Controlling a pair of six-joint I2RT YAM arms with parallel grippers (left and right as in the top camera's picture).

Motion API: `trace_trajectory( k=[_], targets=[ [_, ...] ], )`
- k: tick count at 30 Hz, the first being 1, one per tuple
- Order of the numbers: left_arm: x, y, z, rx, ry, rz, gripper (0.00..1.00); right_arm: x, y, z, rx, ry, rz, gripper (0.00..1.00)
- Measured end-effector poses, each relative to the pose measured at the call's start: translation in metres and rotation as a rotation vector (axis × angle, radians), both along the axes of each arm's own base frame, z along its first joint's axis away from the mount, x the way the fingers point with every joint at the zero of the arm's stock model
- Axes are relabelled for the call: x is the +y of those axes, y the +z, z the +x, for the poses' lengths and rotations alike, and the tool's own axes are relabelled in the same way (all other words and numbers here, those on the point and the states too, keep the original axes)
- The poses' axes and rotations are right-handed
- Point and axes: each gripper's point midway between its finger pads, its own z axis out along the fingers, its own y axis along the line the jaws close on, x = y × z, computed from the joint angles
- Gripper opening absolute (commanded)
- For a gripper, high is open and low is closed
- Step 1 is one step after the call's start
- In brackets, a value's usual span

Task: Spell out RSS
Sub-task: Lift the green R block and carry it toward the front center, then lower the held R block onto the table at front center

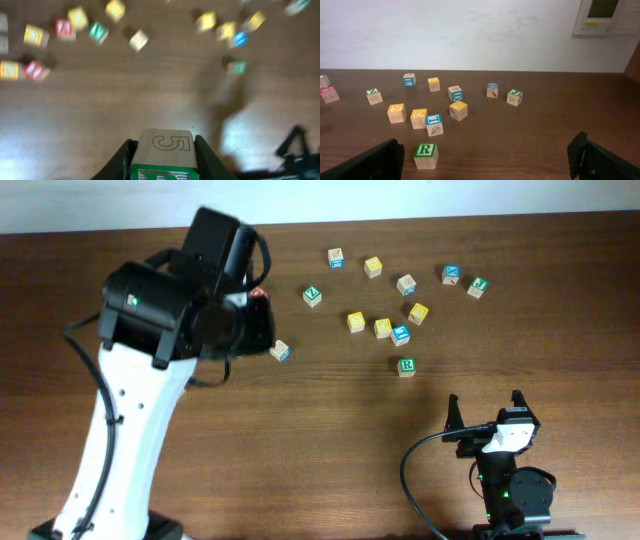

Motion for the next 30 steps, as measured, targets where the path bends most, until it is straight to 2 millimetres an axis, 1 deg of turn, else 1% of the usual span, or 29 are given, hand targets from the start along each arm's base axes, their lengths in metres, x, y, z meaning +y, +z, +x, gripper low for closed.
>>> trace_trajectory(
  k=[1,2,3,4,5,6,7,8,9,11,12,14,15,16,17,19,22,24,26,28,30],
  targets=[
    [0.003,-0.010,-0.007,0.038,-0.003,0.016,0.27,0.000,0.000,0.000,0.000,0.000,0.001,0.98],
    [0.004,-0.025,-0.012,0.079,-0.007,0.032,0.27,0.000,0.000,0.000,0.000,0.000,0.000,0.98],
    [0.004,-0.040,-0.011,0.108,-0.008,0.045,0.27,0.000,0.000,0.000,0.000,0.000,0.000,0.98],
    [0.001,-0.061,-0.006,0.138,-0.009,0.058,0.27,0.000,0.000,0.000,0.000,0.000,0.001,0.99],
    [-0.001,-0.075,-0.002,0.148,-0.010,0.060,0.26,0.000,0.000,0.000,0.000,0.000,0.000,0.98],
    [-0.005,-0.099,0.003,0.163,-0.012,0.061,0.27,0.000,0.000,0.000,0.000,0.000,0.000,0.98],
    [-0.007,-0.120,0.005,0.186,-0.014,0.061,0.27,0.000,0.000,0.000,0.001,0.000,0.000,0.98],
    [-0.010,-0.135,0.007,0.196,-0.018,0.056,0.27,0.000,0.000,0.000,0.000,-0.001,0.000,0.98],
    [-0.014,-0.153,0.015,0.168,-0.021,0.040,0.27,0.000,0.000,0.000,0.000,-0.001,0.000,0.98],
    [-0.017,-0.191,0.016,0.173,-0.026,0.028,0.27,0.000,0.000,0.000,0.001,-0.003,0.000,0.98],
    [-0.017,-0.204,0.013,0.182,-0.027,0.030,0.26,-0.001,0.000,0.000,0.001,-0.003,0.000,0.98],
    [-0.018,-0.233,0.015,0.157,-0.029,0.015,0.27,0.000,0.000,0.000,0.001,-0.003,0.000,0.98],
    [-0.018,-0.239,0.014,0.157,-0.029,0.014,0.27,-0.001,0.000,0.000,0.001,-0.003,0.000,0.98],
    [-0.021,-0.246,0.022,0.110,-0.029,-0.006,0.27,-0.001,0.000,0.000,0.000,-0.003,0.000,0.98],
    [-0.022,-0.253,0.023,0.097,-0.030,-0.013,0.27,-0.001,0.000,0.000,0.000,-0.003,0.000,0.98],
    [-0.021,-0.267,0.021,0.092,-0.027,-0.015,0.25,-0.001,0.000,0.000,0.000,-0.003,0.001,0.98],
    [-0.021,-0.277,0.019,0.115,-0.028,-0.006,0.26,-0.001,0.000,0.000,0.000,-0.003,0.001,0.98],
    [-0.019,-0.289,0.008,0.171,-0.037,0.024,0.25,-0.001,0.000,0.000,0.000,-0.003,0.000,0.98],
    [-0.009,-0.300,-0.005,0.228,-0.032,0.096,0.25,0.000,0.000,0.000,0.000,-0.003,0.000,0.98],
    [0.000,-0.303,-0.011,0.251,-0.018,0.140,0.26,-0.001,0.000,0.000,0.000,-0.003,-0.001,0.98],
    [0.002,-0.303,-0.014,0.263,-0.006,0.150,0.26,-0.001,0.000,0.000,0.000,-0.003,-0.001,0.98]
  ],
)
